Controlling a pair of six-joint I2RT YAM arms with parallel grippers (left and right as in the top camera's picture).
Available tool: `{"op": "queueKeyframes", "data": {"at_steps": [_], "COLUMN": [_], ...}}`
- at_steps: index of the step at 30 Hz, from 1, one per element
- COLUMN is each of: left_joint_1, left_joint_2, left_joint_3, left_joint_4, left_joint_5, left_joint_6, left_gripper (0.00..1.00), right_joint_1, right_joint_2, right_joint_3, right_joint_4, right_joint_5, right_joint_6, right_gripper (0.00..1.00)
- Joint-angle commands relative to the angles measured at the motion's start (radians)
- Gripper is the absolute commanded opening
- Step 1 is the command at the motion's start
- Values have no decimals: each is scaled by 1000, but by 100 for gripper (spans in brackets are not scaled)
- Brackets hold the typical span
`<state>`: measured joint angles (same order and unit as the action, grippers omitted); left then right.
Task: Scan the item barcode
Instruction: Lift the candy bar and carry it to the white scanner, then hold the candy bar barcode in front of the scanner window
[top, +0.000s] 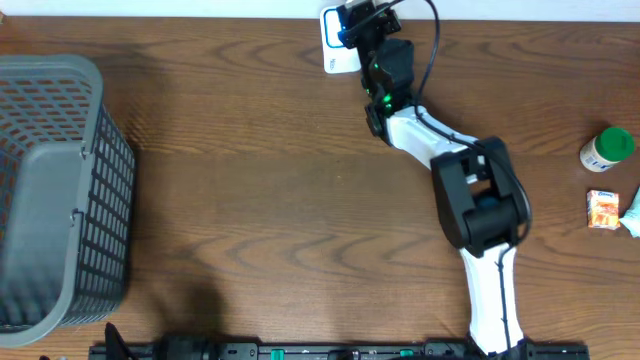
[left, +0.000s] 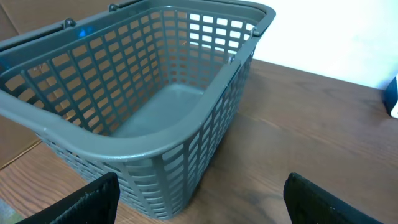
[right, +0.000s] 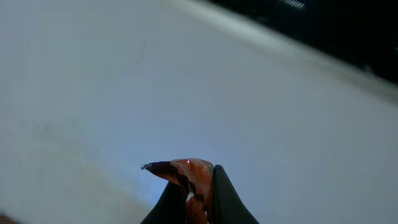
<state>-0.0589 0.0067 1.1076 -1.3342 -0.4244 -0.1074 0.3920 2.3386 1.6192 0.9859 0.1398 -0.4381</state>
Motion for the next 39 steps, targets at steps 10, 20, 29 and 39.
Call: {"op": "queueKeyframes", "data": {"at_steps": [10,20,29,39], "left_joint_1": [3,3,3,3], "left_joint_2": [2,2,2,2], "left_joint_3": [2,2,2,2], "left_joint_4": [3,3,3,3], "left_joint_5": [-5,-5,-5,-5], "left_joint_6": [-2,-2,-2,-2], "left_gripper": [85,85,85,85], "right_joint_1": [88,133,157,97], "right_joint_2": [169,164,-40,-504], "right_joint_3": [48,48,48,48], "right_joint_4": [-198,-351,-802,-1541], "right_joint_5": [29,91,244,261], "right_joint_6": [-152,-179,-138,95], "right_gripper": [1,1,1,1]}}
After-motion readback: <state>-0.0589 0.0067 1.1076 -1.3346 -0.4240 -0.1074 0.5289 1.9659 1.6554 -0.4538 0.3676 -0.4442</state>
